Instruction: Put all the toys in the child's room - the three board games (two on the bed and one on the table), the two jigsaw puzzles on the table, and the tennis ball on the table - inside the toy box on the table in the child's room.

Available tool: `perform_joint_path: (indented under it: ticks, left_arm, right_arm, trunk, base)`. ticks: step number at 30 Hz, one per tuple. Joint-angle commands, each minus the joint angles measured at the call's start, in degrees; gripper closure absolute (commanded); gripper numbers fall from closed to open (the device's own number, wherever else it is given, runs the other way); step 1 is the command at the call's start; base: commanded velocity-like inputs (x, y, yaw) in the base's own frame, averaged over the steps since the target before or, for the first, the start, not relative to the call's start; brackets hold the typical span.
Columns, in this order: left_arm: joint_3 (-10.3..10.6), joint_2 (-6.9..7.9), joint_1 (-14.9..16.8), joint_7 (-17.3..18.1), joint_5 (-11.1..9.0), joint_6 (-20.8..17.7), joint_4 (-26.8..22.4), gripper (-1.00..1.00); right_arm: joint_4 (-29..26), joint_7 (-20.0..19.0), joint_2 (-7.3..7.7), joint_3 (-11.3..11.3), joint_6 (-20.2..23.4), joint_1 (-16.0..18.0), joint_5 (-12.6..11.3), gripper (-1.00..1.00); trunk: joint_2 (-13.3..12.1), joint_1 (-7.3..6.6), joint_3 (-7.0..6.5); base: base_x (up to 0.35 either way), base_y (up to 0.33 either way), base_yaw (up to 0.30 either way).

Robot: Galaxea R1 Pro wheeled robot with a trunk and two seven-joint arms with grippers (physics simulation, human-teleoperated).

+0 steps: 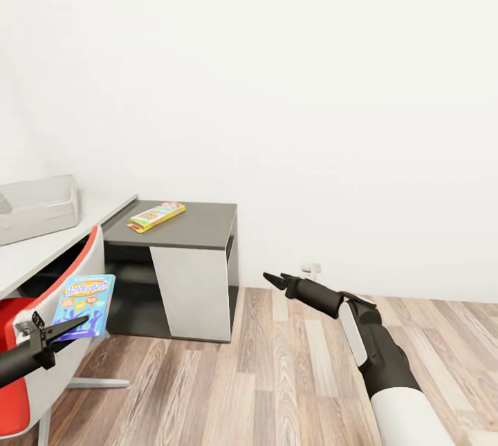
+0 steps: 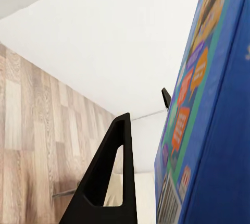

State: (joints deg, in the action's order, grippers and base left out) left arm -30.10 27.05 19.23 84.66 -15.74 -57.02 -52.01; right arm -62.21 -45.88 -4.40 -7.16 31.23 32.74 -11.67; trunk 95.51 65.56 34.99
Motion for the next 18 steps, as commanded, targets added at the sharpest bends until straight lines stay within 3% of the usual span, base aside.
perform_joint_path:
  ticks: [1, 9, 10, 18]
  left_arm:
    - [0.01, 0.01, 0.02, 0.22, 0.10, -0.65, -0.33, 1.00]
    - [0.06, 0.98, 0.02, 1.50, 0.19, -0.97, -1.31, 1.00]
    - [0.11, 1.35, -0.01, 5.13, 0.47, -0.93, -1.36, 1.00]
    - [0.25, 2.85, -0.06, 5.34, 0.47, -0.99, -1.50, 1.00]
  right_arm:
    - [-0.10, -0.18, -0.03, -0.15, 0.45, 0.04, -0.26, -1.00]
    - [-0.36, -0.18, -0.05, -0.14, 0.72, 0.04, -0.31, -1.00]
    - [-0.36, -0.16, -0.01, -0.14, 0.60, 0.04, -0.29, -1.00]
    - [-0.28, -0.04, 0.11, -0.15, 0.58, 0.04, -0.28, -1.00]
  trunk:
    - [-0.39, -0.23, -0.12]
    - [-3.60, -1.99, -1.56]
    - [-4.00, -2.21, -1.74]
    - [-7.21, -3.96, -3.18]
  base:
    - [0.000, 0.000, 0.000]
    - [0.000, 0.000, 0.000]
    - [0.000, 0.000, 0.000]
    - [0.000, 0.000, 0.000]
